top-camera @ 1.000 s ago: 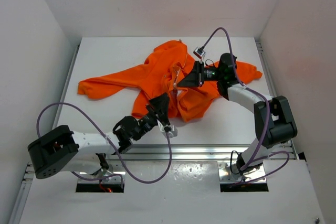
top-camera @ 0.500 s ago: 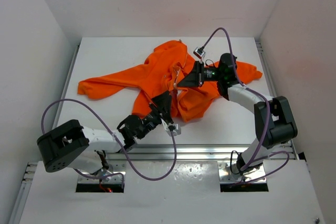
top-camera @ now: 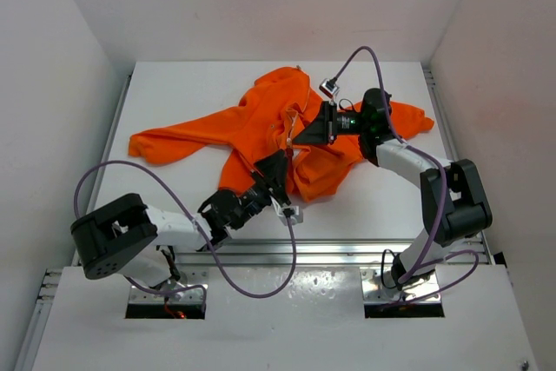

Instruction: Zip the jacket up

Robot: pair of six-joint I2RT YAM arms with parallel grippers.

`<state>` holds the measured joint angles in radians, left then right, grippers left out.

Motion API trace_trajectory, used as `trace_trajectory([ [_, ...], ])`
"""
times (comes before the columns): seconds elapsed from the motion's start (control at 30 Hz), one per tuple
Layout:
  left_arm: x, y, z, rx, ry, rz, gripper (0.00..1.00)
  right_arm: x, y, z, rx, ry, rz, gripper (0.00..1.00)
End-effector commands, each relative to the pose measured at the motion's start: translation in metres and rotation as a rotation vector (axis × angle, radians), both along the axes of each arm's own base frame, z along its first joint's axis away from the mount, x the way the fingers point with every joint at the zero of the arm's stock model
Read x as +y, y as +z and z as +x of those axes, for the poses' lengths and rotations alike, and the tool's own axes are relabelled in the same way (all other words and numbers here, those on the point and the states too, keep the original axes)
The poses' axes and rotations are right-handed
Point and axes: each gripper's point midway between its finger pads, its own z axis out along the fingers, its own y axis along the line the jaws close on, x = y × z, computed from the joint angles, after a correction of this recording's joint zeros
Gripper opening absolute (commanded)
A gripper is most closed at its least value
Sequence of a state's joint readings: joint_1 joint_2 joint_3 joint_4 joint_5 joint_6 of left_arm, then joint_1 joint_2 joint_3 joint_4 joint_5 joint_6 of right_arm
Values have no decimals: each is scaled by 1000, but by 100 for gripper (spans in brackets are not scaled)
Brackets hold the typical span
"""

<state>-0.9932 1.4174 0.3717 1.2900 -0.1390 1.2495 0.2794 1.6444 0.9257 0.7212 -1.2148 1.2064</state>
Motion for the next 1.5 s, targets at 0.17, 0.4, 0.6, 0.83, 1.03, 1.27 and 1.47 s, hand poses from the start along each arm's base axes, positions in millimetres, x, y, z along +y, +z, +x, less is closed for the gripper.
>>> trace_trajectory([
  [0.17,-8,43,-9,-106,-39,-116,45,2,20,-10,-55,22,24,0],
  [0.4,-10,46,-8,-134,-29,-107,45,2,17,-14,-47,25,23,0],
  [0.6,-11,49,-7,-146,-26,-109,43,2,17,-13,-49,22,25,0],
  [0.83,-9,53,-8,-156,-25,-126,35,3,17,-13,-49,22,25,0],
  [1.03,-5,53,-11,-157,-25,-127,23,3,15,-12,-55,21,23,0],
  [1.27,-3,56,-23,-133,-89,-117,6,2,12,-9,-79,21,21,0],
  [1.47,-2,57,-27,-32,-130,-135,0,1,10,-12,-119,44,23,0],
])
